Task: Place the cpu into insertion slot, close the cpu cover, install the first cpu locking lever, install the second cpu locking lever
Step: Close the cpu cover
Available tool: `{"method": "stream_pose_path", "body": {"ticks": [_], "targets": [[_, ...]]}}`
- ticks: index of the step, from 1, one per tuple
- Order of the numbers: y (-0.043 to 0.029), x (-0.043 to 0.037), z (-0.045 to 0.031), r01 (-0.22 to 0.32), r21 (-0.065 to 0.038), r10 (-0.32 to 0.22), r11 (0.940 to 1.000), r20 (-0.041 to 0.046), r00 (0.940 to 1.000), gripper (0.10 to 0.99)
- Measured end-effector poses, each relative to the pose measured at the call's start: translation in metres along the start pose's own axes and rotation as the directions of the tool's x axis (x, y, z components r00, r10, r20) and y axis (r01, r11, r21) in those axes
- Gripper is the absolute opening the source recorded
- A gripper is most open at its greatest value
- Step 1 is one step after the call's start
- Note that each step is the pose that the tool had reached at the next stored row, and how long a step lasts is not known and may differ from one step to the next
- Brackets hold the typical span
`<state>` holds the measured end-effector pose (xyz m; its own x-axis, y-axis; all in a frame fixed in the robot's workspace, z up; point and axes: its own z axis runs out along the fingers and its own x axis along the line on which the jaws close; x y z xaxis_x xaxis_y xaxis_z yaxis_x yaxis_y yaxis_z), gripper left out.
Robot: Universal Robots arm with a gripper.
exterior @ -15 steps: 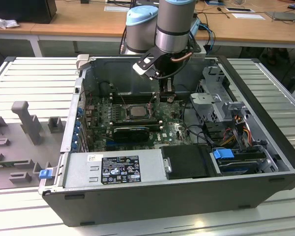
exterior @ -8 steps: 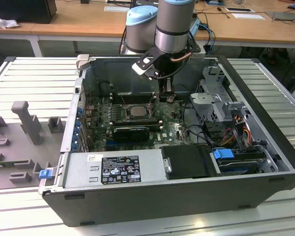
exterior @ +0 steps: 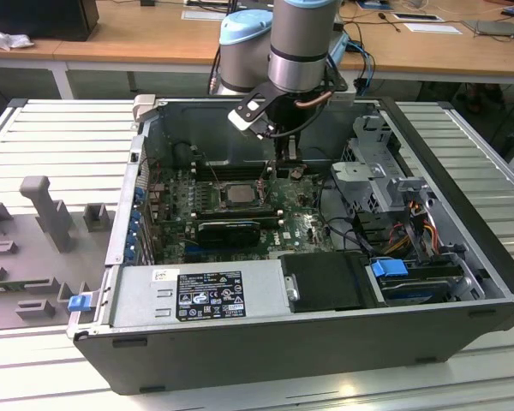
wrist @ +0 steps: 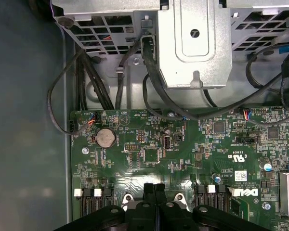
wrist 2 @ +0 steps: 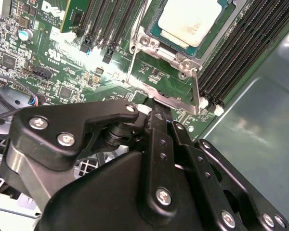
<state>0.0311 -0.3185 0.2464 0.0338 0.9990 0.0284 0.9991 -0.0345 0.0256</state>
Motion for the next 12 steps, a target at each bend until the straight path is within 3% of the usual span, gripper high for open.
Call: {"method": "stream_pose_path", "body": {"ticks": [12], "targets": [[-0.0025,-0.0001,-0.0001,0.000,0.000,0.000,1.0000,0.0000,1.0000,0.106]]}}
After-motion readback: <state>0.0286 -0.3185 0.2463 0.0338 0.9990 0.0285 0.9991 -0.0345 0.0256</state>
